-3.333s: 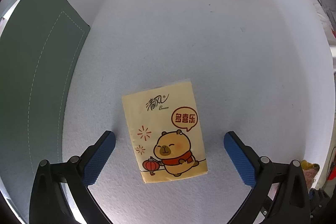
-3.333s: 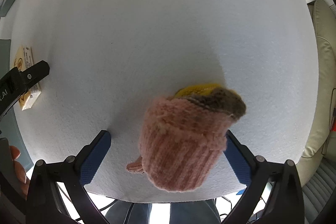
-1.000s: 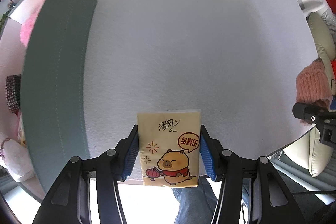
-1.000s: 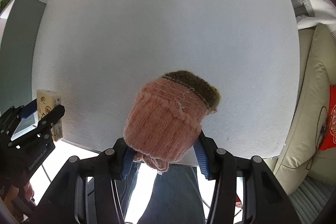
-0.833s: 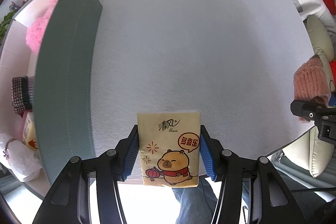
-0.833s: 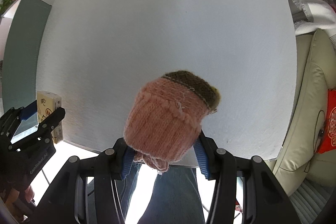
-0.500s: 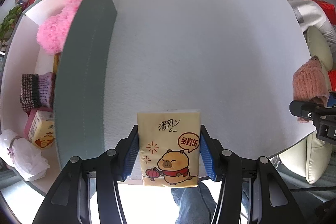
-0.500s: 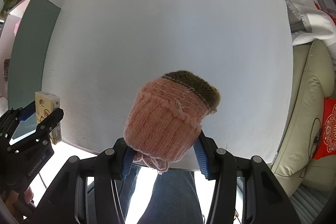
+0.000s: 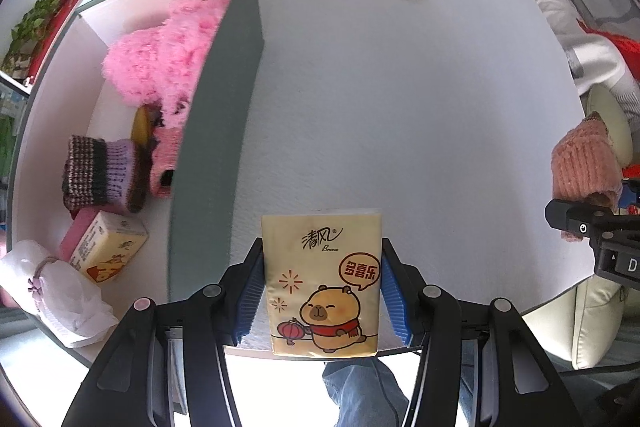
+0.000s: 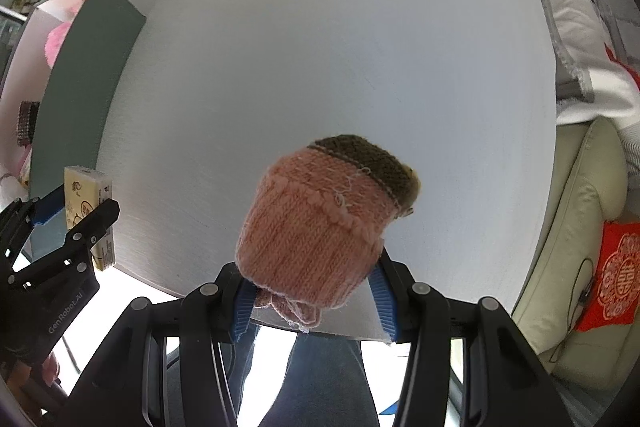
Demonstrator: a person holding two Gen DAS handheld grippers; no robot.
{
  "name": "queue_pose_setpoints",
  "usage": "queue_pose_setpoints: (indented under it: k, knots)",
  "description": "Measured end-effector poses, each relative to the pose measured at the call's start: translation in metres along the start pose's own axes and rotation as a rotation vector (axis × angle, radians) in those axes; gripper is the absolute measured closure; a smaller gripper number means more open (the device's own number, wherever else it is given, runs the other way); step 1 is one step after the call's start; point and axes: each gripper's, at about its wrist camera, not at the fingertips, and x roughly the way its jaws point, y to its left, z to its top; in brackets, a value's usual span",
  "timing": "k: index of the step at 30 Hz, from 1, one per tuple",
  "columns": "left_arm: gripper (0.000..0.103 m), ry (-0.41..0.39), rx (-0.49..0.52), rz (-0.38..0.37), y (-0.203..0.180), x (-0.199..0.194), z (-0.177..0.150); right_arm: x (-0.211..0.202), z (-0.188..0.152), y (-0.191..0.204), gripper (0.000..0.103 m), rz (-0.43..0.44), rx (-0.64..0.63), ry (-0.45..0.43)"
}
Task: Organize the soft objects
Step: 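Lift the tissue pack and pink hat and carry them toward the box with both tools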
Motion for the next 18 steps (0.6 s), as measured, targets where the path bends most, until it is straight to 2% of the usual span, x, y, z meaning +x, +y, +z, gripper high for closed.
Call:
queue_pose_setpoints:
  k: [12,18]
  knots:
    - [0.049,-0.036,-0.070,-0.021,0.028,-0.027,-0.019,-0.011,-0.003,0.014,0.049,-0.029,-0.090,-0.024]
    - [0.049,-0.068,-0.063,-0.036,0.033,-0.043,-0.029,-0.015,-0.006,0.020,0.049,-0.037,-0.129,-0.037]
